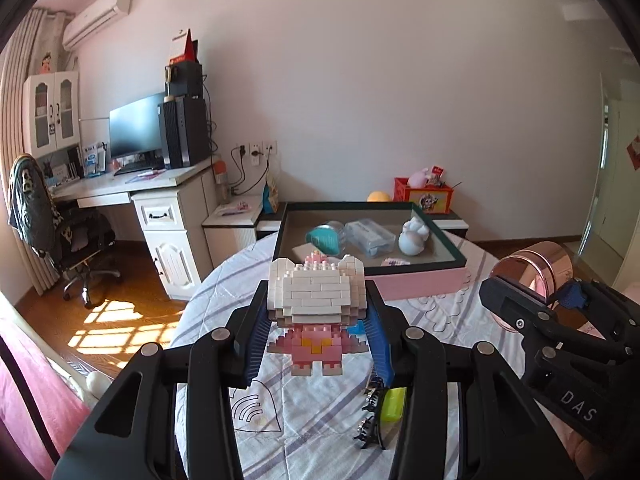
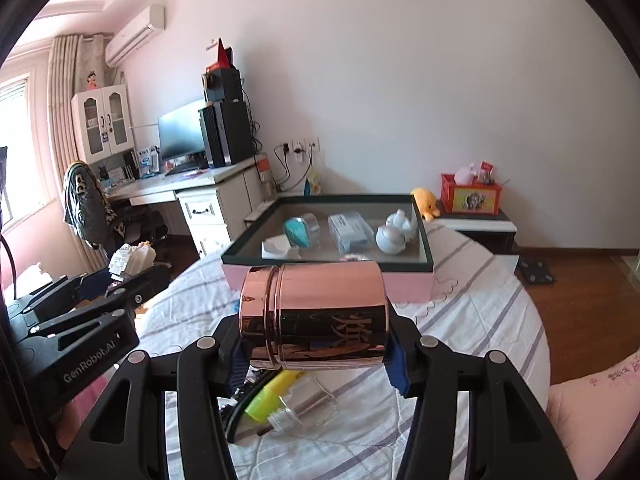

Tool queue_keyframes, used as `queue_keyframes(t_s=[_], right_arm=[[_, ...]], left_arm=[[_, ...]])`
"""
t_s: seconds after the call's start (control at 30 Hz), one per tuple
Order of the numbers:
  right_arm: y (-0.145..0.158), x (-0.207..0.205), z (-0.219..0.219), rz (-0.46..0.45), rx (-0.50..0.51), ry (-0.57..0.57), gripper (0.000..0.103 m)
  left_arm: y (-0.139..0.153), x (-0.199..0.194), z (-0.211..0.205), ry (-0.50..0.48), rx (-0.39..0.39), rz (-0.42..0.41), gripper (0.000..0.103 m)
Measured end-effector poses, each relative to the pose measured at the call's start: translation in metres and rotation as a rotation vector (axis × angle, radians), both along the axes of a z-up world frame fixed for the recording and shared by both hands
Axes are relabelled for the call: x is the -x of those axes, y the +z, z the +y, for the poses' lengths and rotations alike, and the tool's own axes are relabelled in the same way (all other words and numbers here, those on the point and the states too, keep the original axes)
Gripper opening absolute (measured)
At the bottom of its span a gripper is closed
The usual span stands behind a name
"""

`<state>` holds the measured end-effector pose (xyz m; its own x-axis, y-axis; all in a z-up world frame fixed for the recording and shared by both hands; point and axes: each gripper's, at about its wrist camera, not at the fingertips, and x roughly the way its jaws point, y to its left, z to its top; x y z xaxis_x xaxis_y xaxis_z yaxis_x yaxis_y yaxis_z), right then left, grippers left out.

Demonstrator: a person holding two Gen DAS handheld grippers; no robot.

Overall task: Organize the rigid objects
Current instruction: 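Lift both held items and carry them over the pink box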

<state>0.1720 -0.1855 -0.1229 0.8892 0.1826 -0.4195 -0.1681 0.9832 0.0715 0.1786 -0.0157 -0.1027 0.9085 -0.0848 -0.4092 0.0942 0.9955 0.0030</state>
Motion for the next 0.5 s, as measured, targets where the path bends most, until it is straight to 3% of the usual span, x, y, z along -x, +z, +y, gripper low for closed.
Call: queue_keyframes(t_s=[0.27,0.5], right_arm=[[0.042,0.051,0.010,-0.117,0.002,0.010,0.056],[0.067,0.090,0.024,-0.184,0.024,0.029,0.056]], left_arm=[[0.046,0.062,0.008,-0.005,0.017,-0.137,0.044],[0.067,0.102,0.016,-0.009,0.025,-0.200,0.044]])
